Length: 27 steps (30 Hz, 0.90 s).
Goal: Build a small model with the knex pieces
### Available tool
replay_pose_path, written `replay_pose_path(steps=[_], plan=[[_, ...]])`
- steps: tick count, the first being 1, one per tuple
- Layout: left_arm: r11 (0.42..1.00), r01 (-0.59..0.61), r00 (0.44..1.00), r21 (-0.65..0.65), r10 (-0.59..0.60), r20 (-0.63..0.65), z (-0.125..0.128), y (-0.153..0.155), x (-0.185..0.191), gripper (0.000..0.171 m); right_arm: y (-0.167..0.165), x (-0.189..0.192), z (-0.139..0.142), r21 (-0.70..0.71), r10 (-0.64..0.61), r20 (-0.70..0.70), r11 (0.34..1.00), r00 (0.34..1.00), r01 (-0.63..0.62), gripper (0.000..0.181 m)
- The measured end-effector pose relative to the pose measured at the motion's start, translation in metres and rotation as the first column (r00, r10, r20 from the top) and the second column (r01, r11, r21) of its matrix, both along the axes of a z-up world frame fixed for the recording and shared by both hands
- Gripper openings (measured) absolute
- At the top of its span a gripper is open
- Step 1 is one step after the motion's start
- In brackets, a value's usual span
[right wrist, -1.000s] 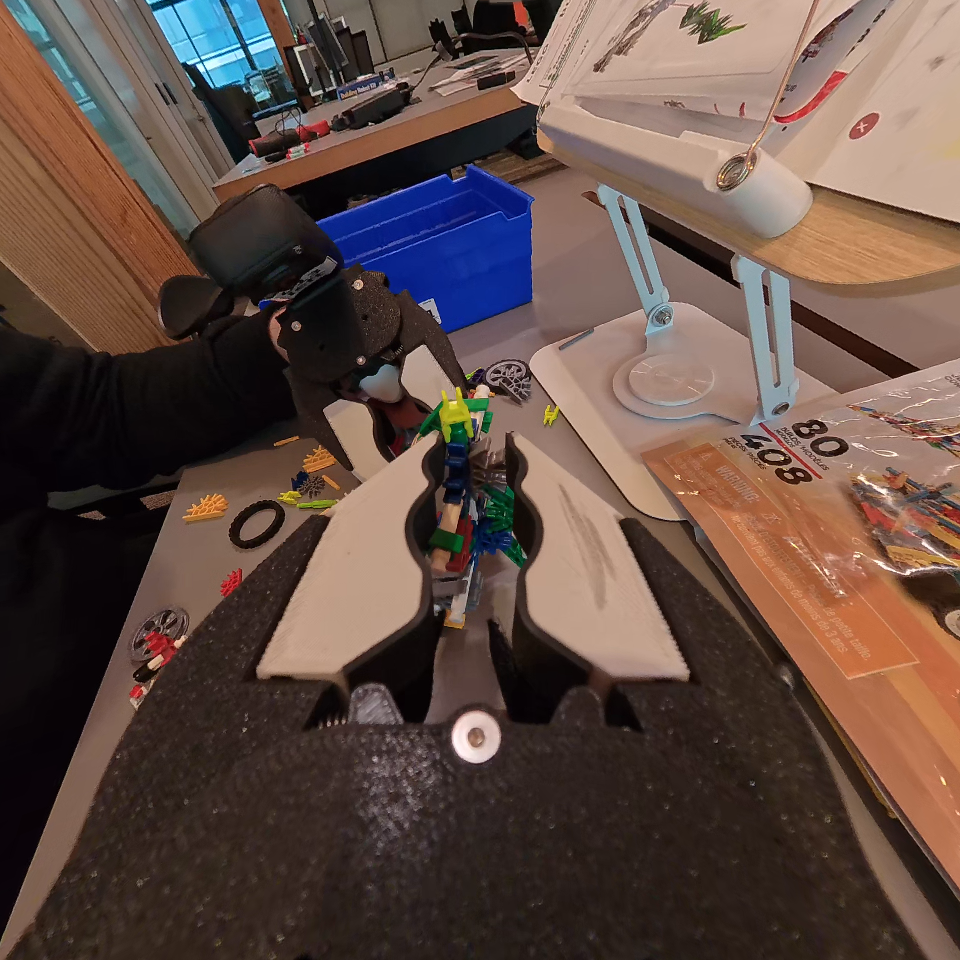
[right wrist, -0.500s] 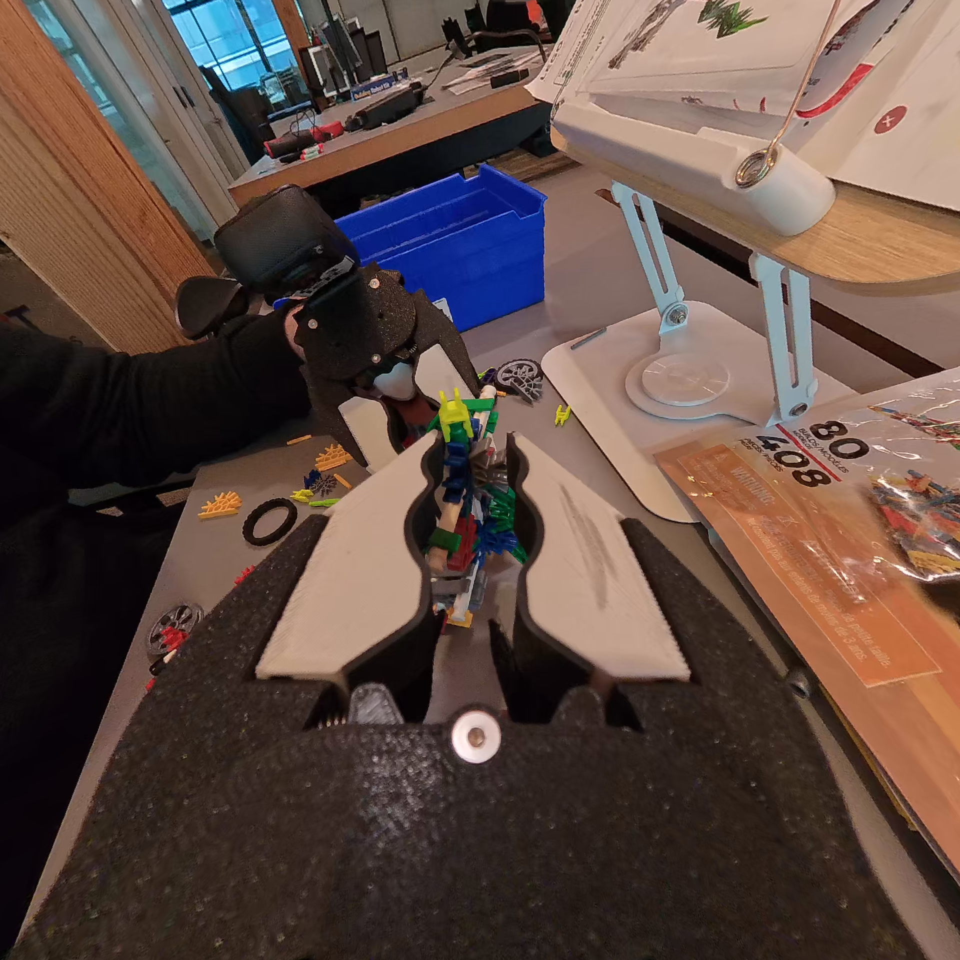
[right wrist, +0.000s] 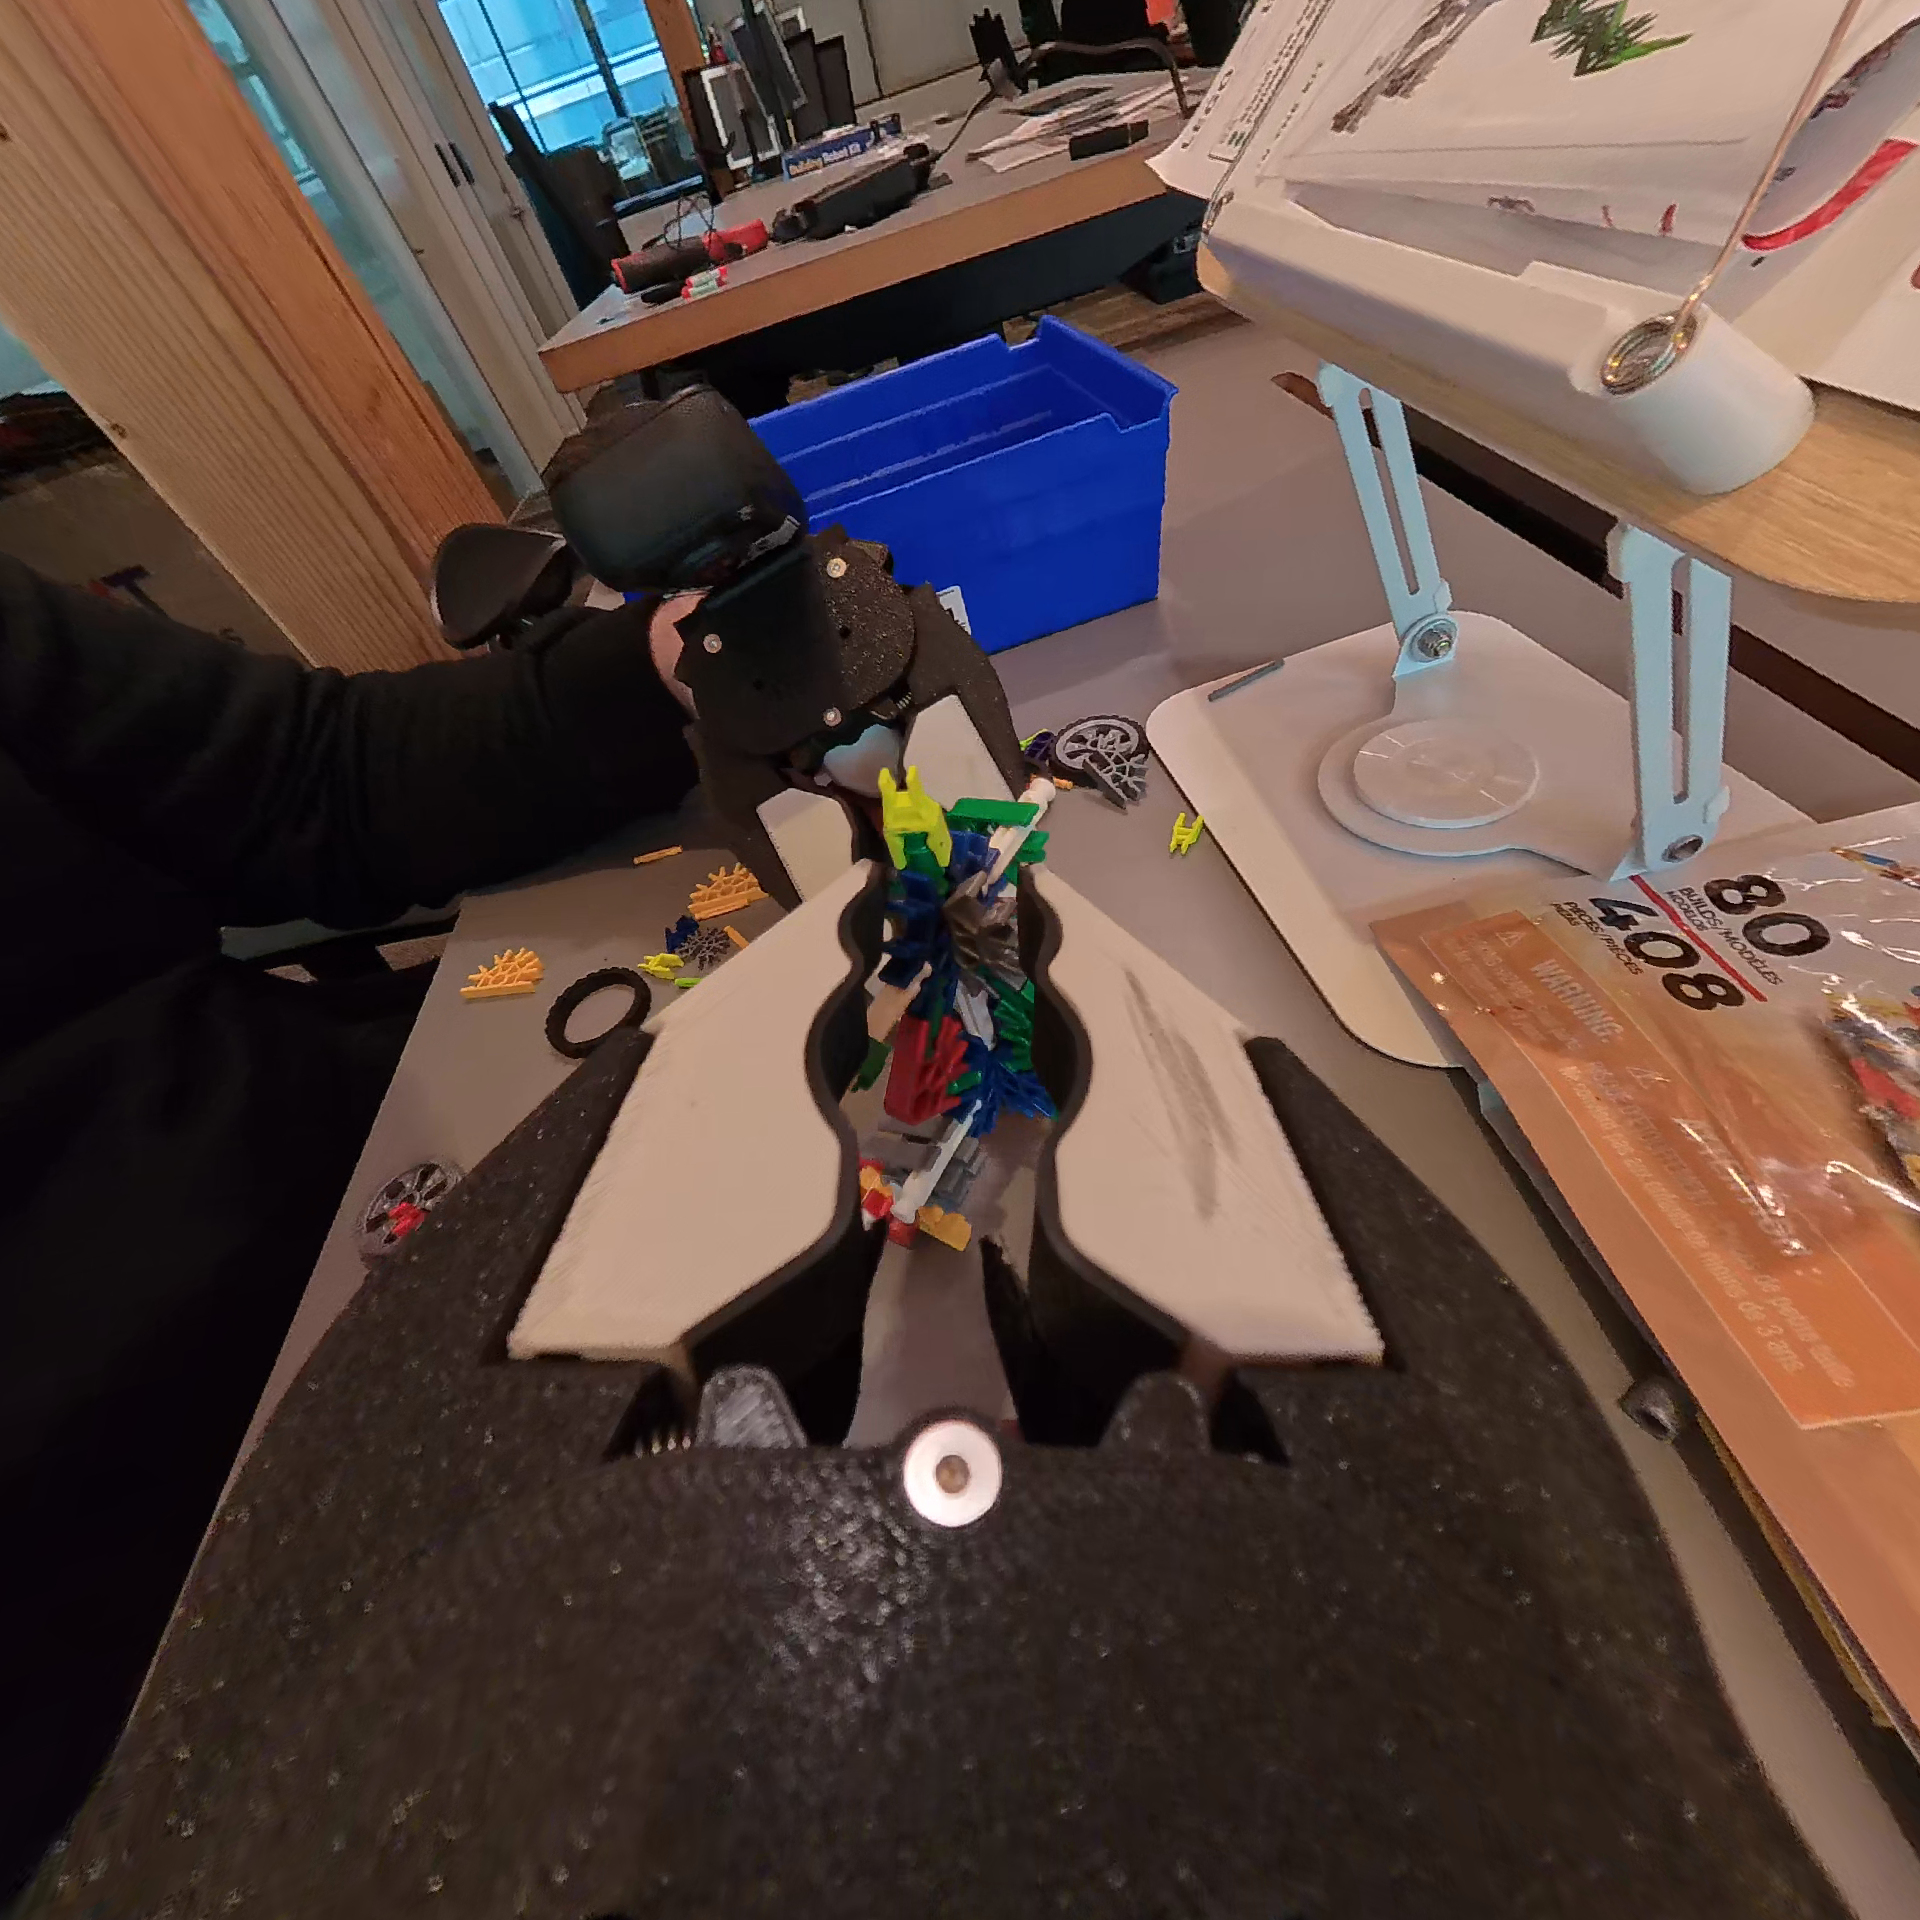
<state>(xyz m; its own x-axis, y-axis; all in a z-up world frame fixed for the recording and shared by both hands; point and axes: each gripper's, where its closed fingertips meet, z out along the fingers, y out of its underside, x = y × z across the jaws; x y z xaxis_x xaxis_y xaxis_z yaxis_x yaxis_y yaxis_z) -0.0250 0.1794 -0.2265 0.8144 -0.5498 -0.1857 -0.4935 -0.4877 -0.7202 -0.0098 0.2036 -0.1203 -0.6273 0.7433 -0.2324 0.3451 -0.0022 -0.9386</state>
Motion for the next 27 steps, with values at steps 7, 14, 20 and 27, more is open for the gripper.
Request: replay_pose_path(steps=[7, 14, 20, 27], plan=[[1.000, 0.005, 1.000, -0.011, -0.005, -0.014, -0.003, -0.002, -0.001, 0.028, -0.010, 0.006, 0.003, 0.007, 0.046, -0.011, 0.999, 0.999, -0.045, 0.024], [1.000, 0.016, 1.000, -0.021, -0.016, -0.021, -0.007, -0.003, 0.000, 0.023, -0.010, 0.006, 0.010, -0.002, 0.039, -0.034, 0.999, 0.999, -0.039, 0.028], [1.000, 0.011, 1.000, -0.022, -0.012, -0.019, -0.008, -0.002, -0.001, 0.021, 0.016, 0.002, 0.019, -0.029, -0.061, -0.051, 0.998, 0.997, 0.059, 0.030], [1.000, 0.003, 1.000, -0.019, -0.003, -0.024, -0.008, -0.002, -0.004, 0.023, 0.035, 0.008, -0.002, 0.079, -0.100, 0.039, 0.992, 0.994, 0.097, 0.034]])
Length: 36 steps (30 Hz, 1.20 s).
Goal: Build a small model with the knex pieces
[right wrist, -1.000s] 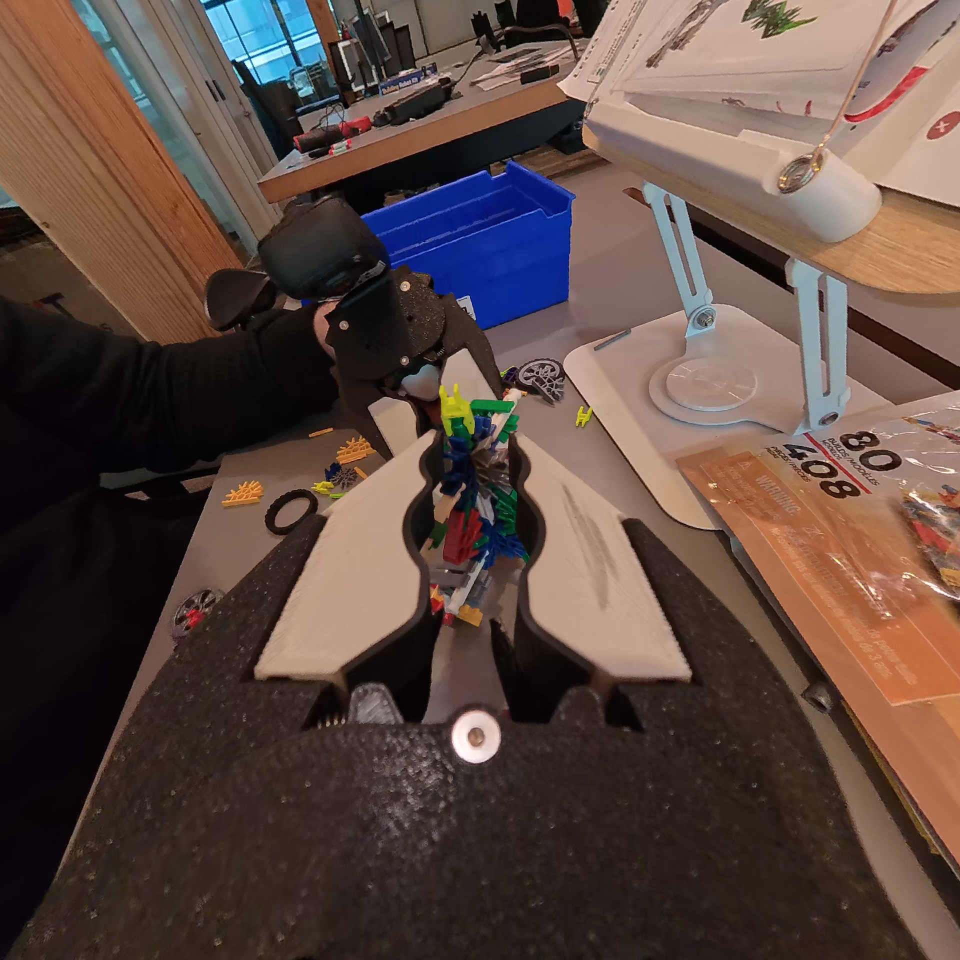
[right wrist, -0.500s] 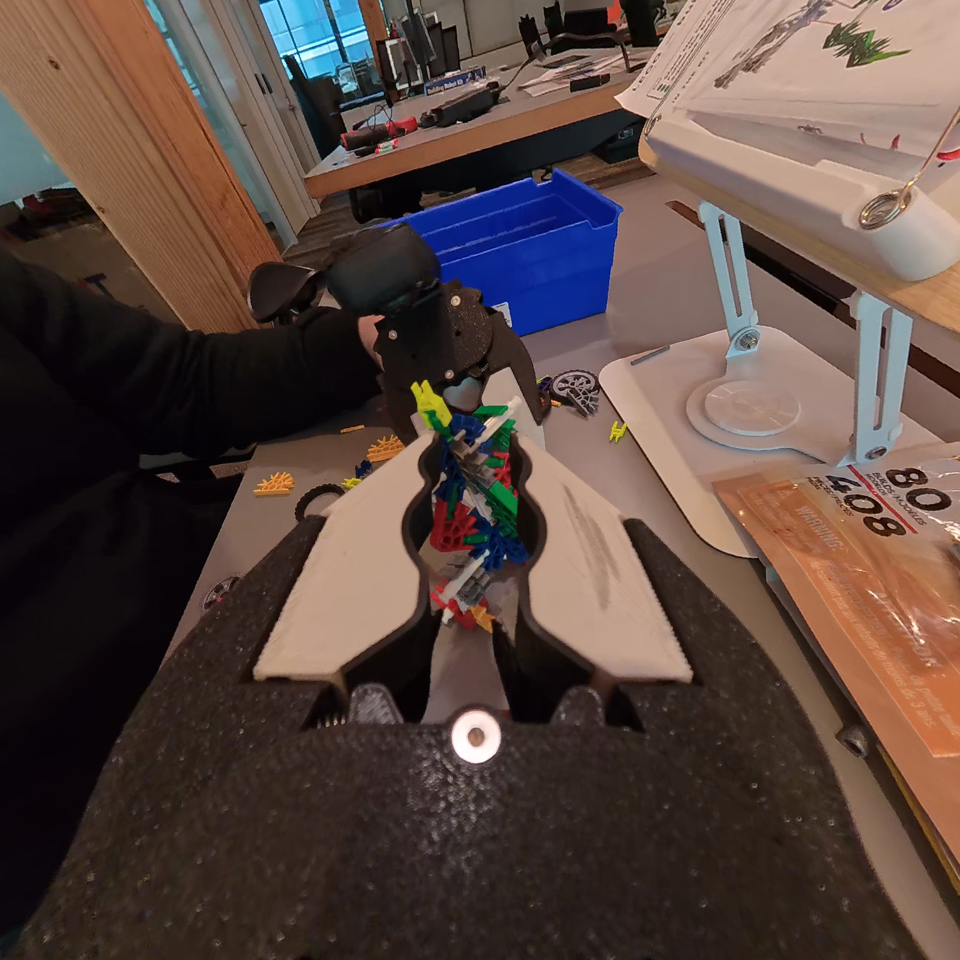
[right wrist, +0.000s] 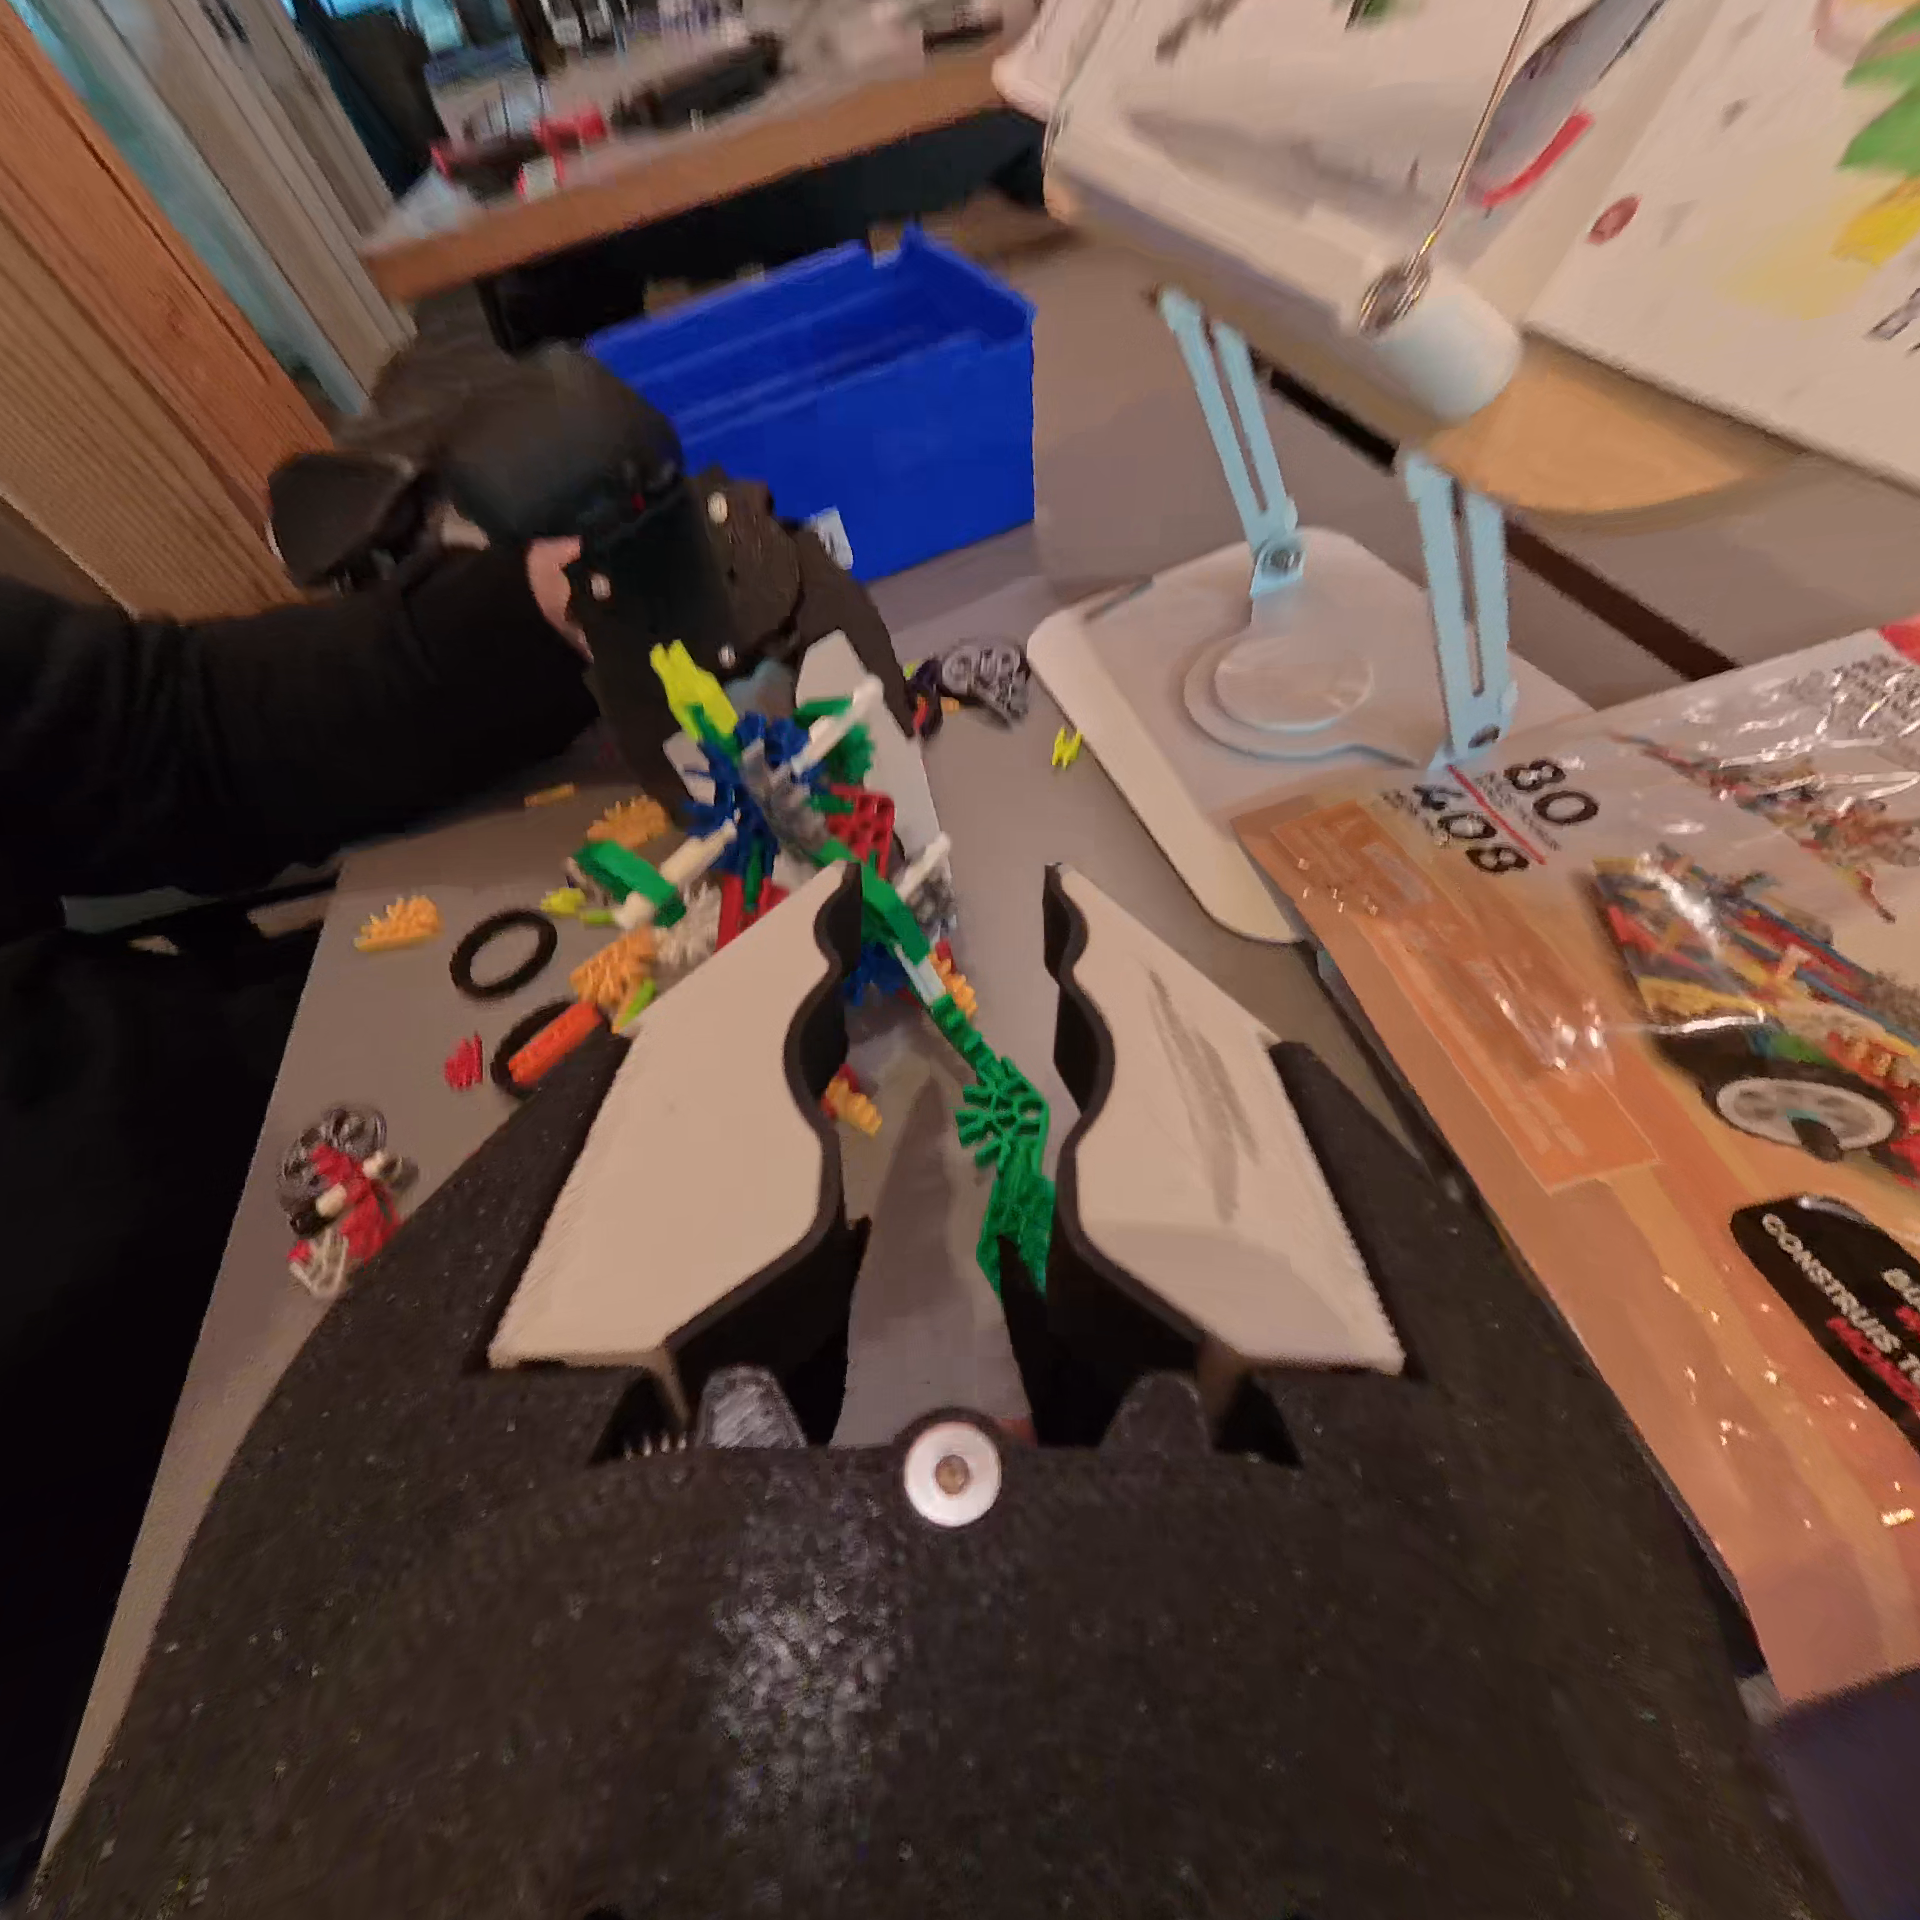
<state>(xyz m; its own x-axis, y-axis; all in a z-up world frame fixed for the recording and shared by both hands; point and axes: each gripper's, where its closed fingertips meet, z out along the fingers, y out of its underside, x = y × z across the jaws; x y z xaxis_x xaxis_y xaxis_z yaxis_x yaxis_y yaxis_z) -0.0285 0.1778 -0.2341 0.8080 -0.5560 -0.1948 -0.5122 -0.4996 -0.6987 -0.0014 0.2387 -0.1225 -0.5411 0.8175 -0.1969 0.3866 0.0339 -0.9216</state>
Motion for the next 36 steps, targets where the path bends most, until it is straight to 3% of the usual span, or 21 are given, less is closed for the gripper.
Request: replay_pose_path(steps=[6, 15, 28, 36], plan=[[0.999, -0.033, 0.999, 0.017, 0.033, -0.007, 0.000, 0.005, -0.006, 0.022, 0.003, 0.009, -0.033, 0.159, 0.010, 0.122, 0.987, 0.992, -0.029, 0.037], [0.998, -0.057, 0.998, 0.018, 0.057, 0.021, 0.002, 0.006, -0.009, 0.029, 0.000, 0.014, -0.049, 0.199, 0.031, 0.187, 0.978, 0.982, -0.069, 0.037], [0.997, -0.063, 0.992, 0.052, 0.057, 0.110, 0.018, 0.004, -0.012, 0.035, 0.006, 0.014, -0.050, 0.194, 0.014, 0.191, 0.980, 0.981, -0.051, 0.037], [0.998, -0.033, 0.994, 0.049, 0.028, 0.104, 0.008, 0.010, 0.002, 0.035, 0.004, 0.020, -0.065, 0.199, 0.032, 0.261, 0.976, 0.965, -0.086, 0.039]])
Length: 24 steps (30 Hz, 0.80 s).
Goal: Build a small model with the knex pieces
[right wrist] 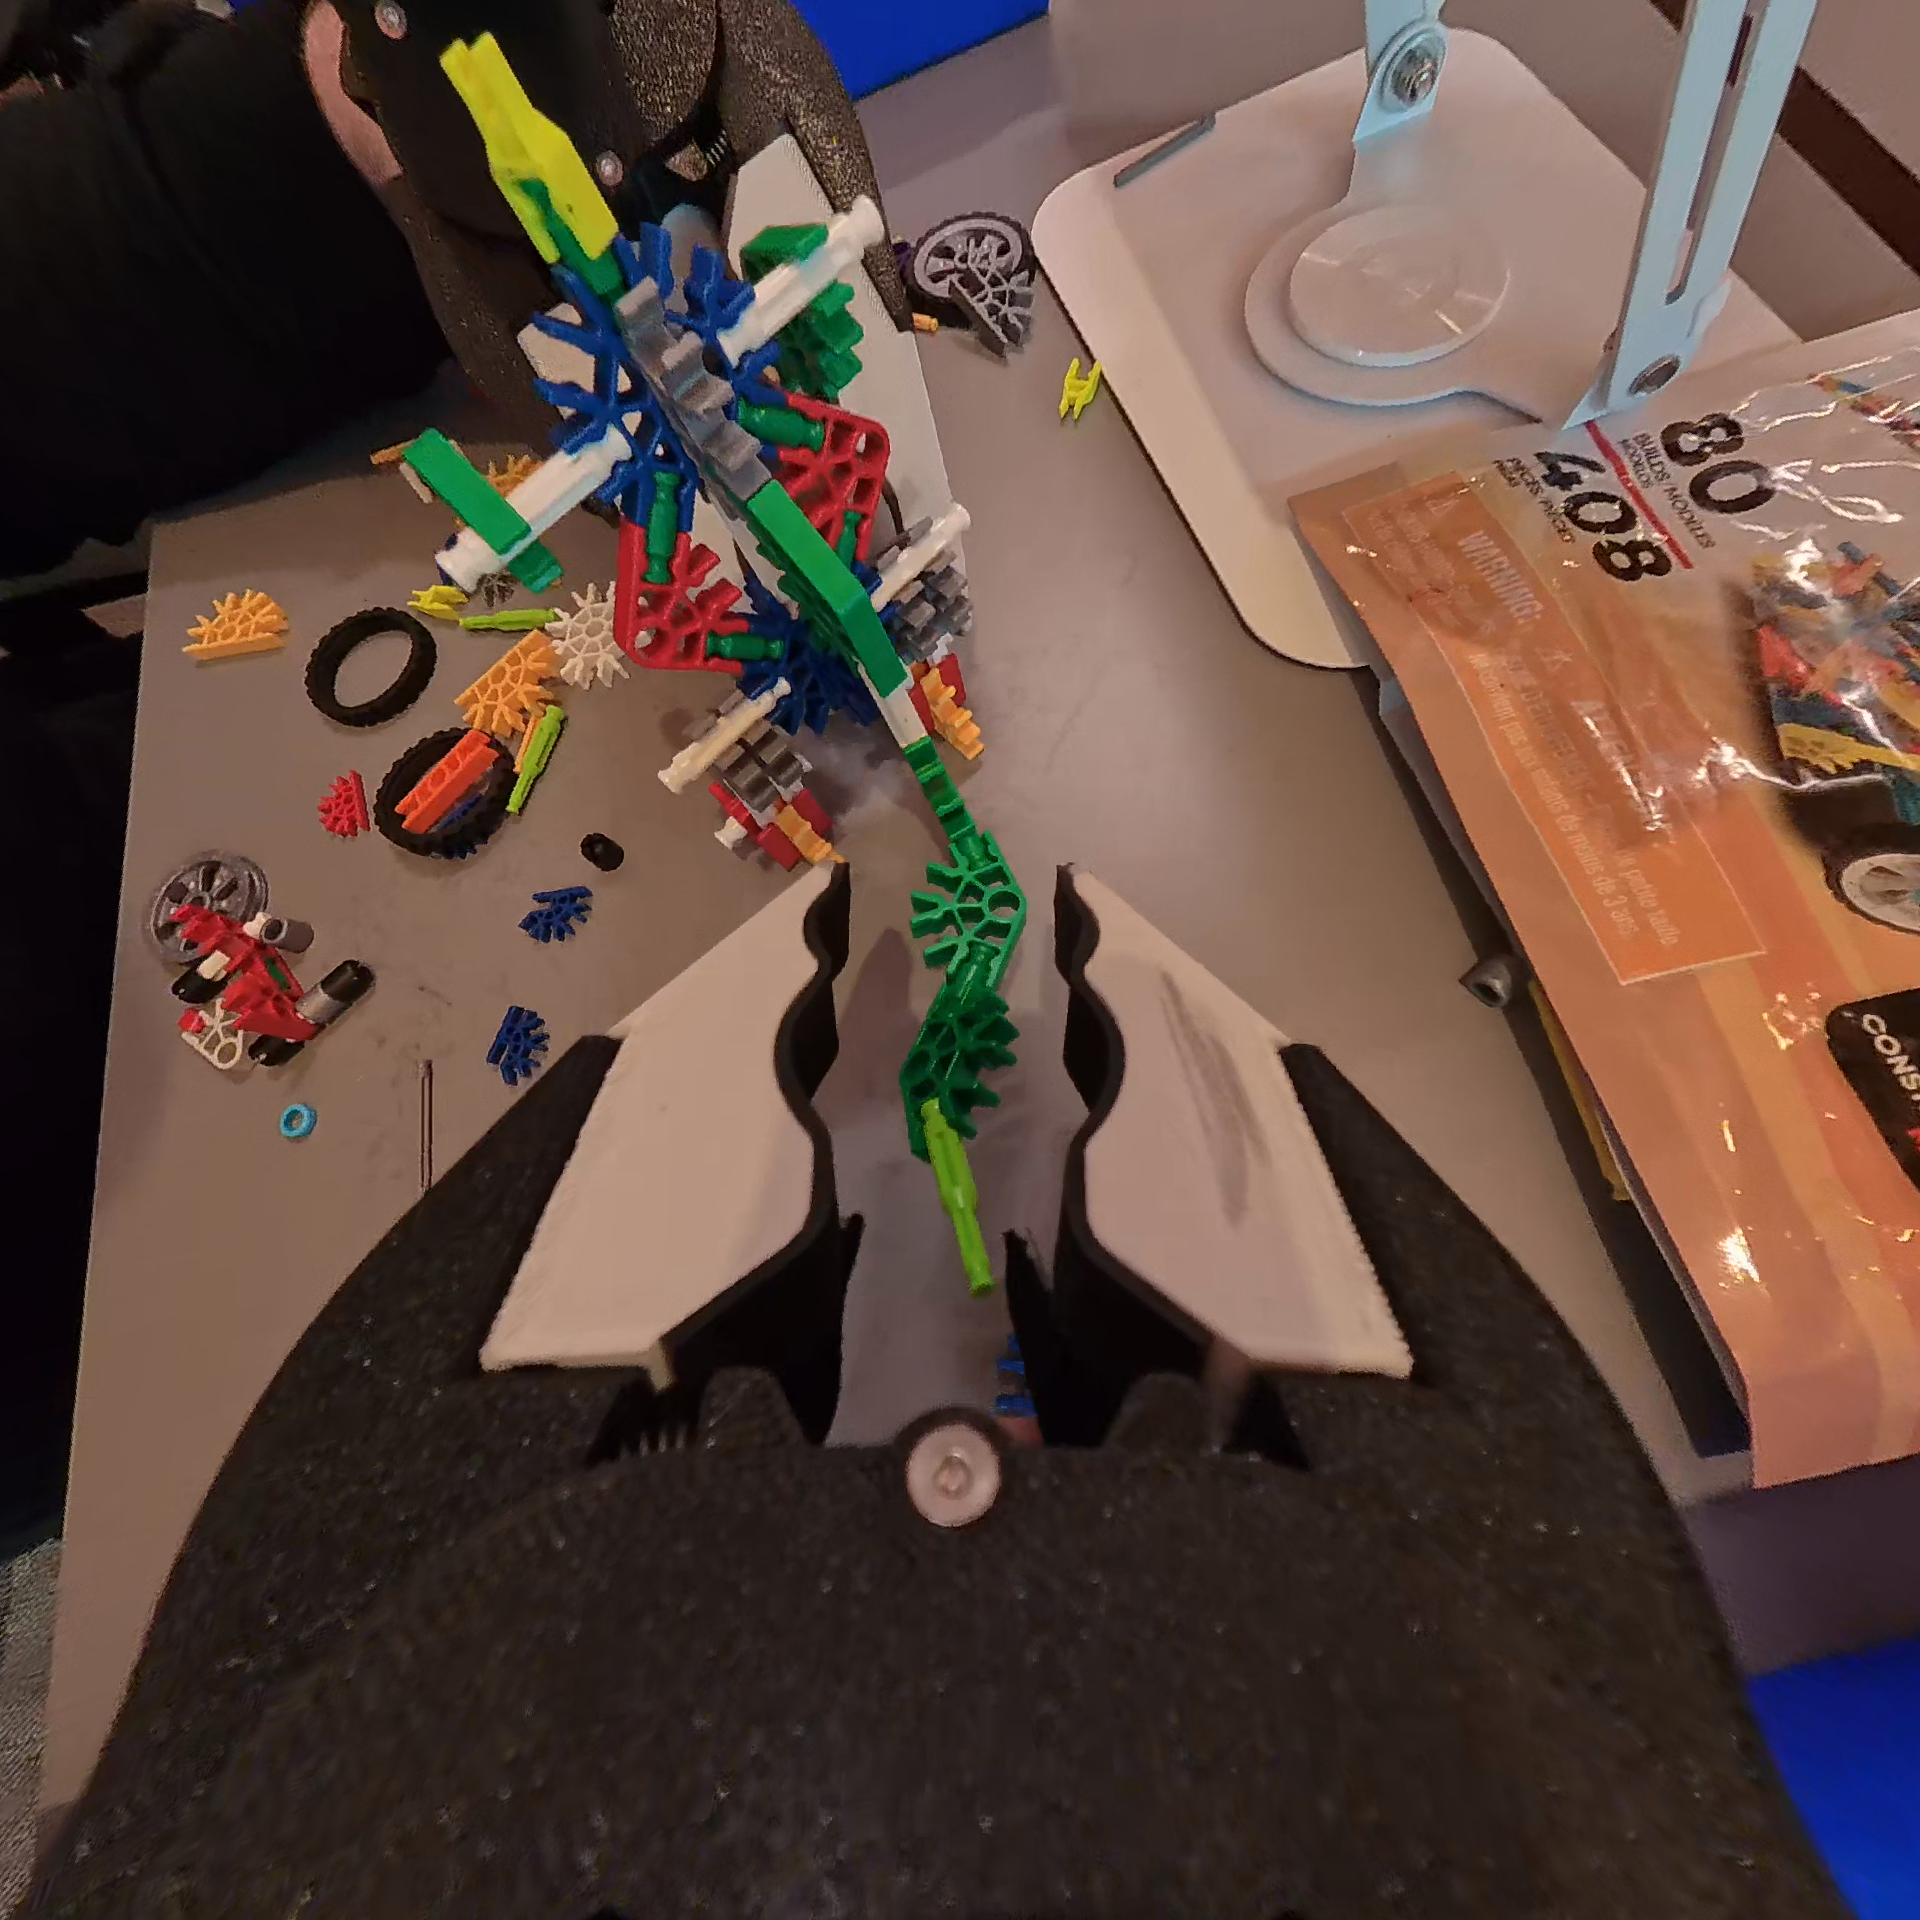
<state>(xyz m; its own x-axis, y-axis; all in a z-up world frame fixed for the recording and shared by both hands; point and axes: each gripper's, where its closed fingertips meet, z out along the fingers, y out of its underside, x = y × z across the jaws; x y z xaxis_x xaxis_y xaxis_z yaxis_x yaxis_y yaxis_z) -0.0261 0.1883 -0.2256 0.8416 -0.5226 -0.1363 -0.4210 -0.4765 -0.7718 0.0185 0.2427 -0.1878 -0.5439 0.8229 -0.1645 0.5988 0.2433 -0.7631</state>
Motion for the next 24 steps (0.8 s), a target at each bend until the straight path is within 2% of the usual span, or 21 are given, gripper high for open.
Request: replay_pose_path(steps=[4, 16, 20, 24], plan=[[1.000, -0.016, 1.000, 0.009, 0.016, 0.014, -0.001, 0.006, 0.002, 0.027, -0.002, 0.002, -0.006, -0.004, 0.014, 0.028, 1.000, 1.000, -0.014, 0.039], [1.000, -0.023, 1.000, -0.012, 0.023, -0.005, -0.010, 0.009, 0.002, 0.023, 0.006, 0.007, -0.010, -0.005, 0.003, 0.047, 1.000, 0.999, -0.003, 0.039], [1.000, -0.022, 1.000, -0.013, 0.022, -0.005, -0.011, 0.009, 0.002, 0.021, 0.005, 0.006, -0.020, 0.005, 0.008, 0.079, 1.000, 0.997, -0.009, 0.038], [1.000, -0.020, 1.000, -0.013, 0.020, -0.007, -0.011, 0.009, 0.003, 0.020, 0.003, 0.005, -0.024, 0.037, 0.016, 0.078, 0.999, 0.997, -0.019, 0.024]])
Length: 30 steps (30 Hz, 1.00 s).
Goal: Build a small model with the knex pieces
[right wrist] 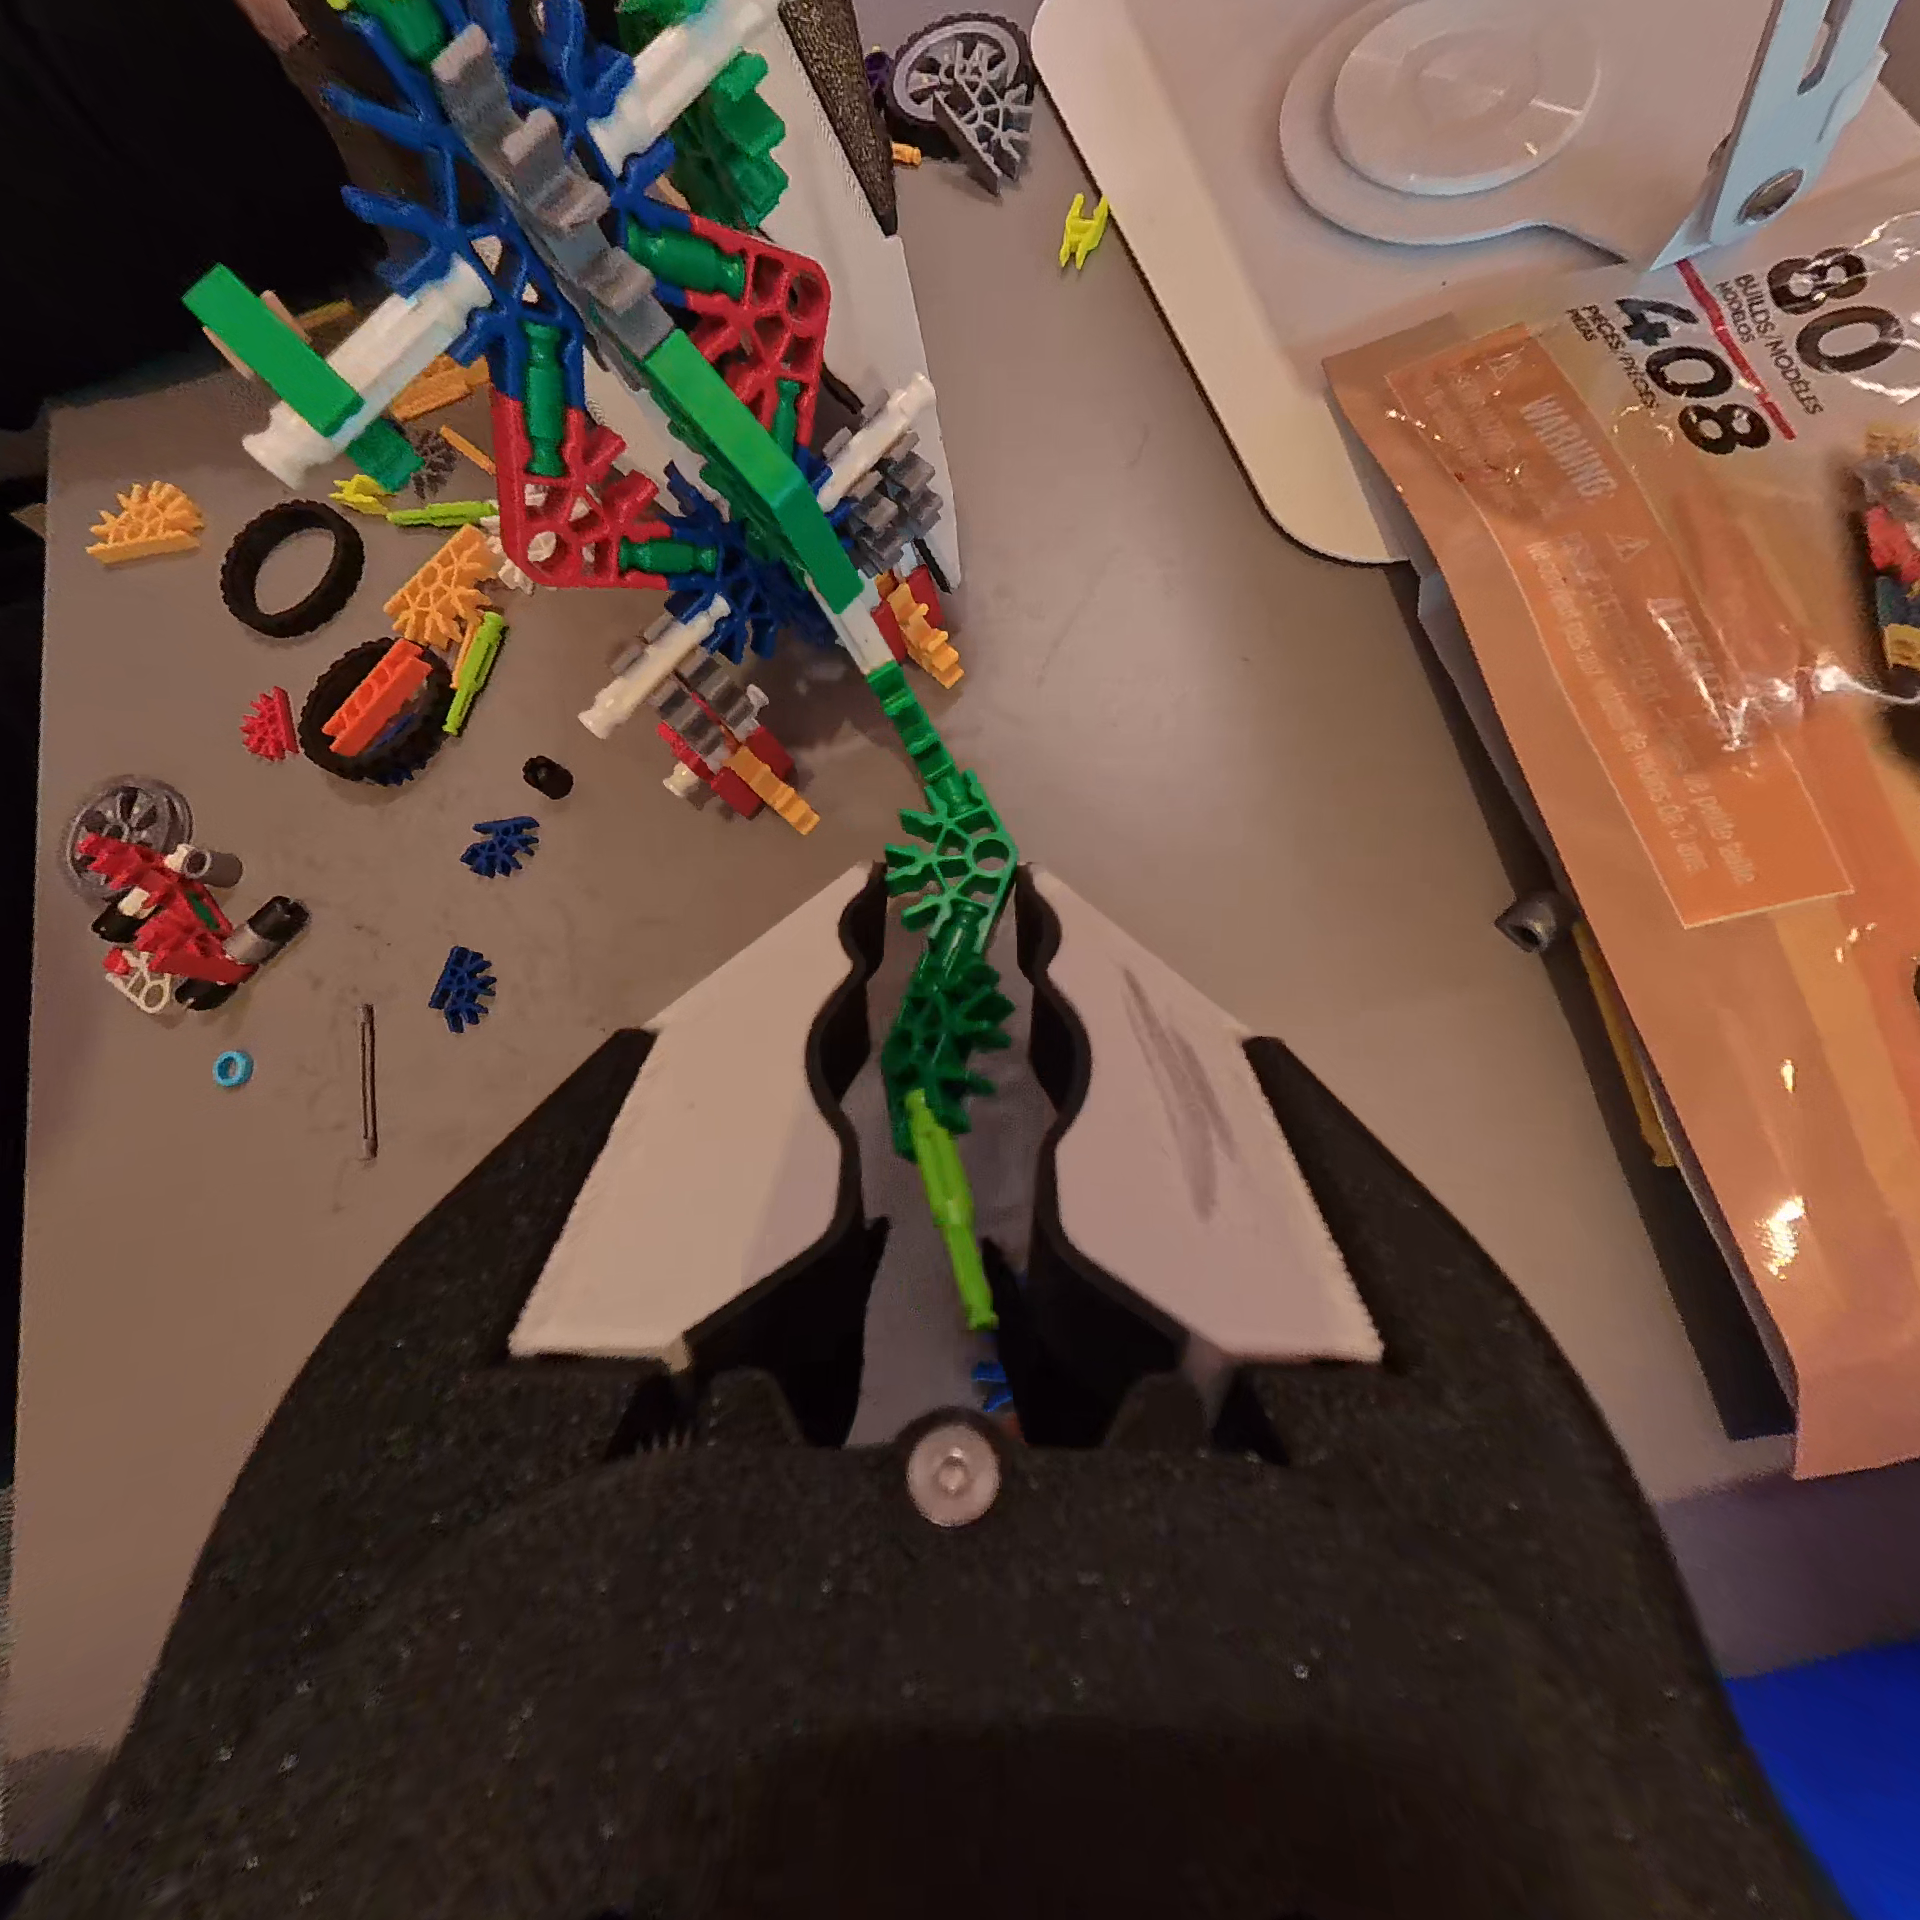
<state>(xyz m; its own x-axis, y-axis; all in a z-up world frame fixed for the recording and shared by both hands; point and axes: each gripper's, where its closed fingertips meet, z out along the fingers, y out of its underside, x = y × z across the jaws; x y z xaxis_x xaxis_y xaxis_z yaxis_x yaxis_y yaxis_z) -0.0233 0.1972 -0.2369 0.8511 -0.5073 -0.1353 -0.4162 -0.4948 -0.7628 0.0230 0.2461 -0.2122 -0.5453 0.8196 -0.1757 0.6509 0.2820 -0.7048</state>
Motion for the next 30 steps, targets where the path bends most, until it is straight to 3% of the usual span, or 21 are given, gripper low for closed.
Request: replay_pose_path(steps=[9, 16, 25, 30], plan=[[1.000, -0.006, 1.000, 0.000, 0.006, 0.003, 0.000, 0.001, -0.001, 0.020, 0.004, -0.005, -0.003, 0.192, 0.041, -0.072, 0.981, 0.997, -0.026, 0.023], [1.000, -0.007, 1.000, 0.000, 0.007, 0.007, 0.000, 0.001, -0.002, 0.020, 0.010, -0.011, -0.010, 0.498, 0.139, -0.144, 0.866, 0.980, -0.049, 0.024], [1.000, -0.006, 1.000, -0.001, 0.006, 0.002, 0.000, 0.000, -0.003, 0.020, 0.012, -0.008, -0.004, 0.432, 0.106, -0.150, 0.901, 0.983, -0.032, 0.037], [1.000, -0.006, 1.000, -0.003, 0.006, -0.004, 0.000, -0.001, -0.005, 0.020, 0.030, -0.006, 0.012, 0.344, 0.008, -0.182, 0.937, 0.983, 0.056, 0.038]])
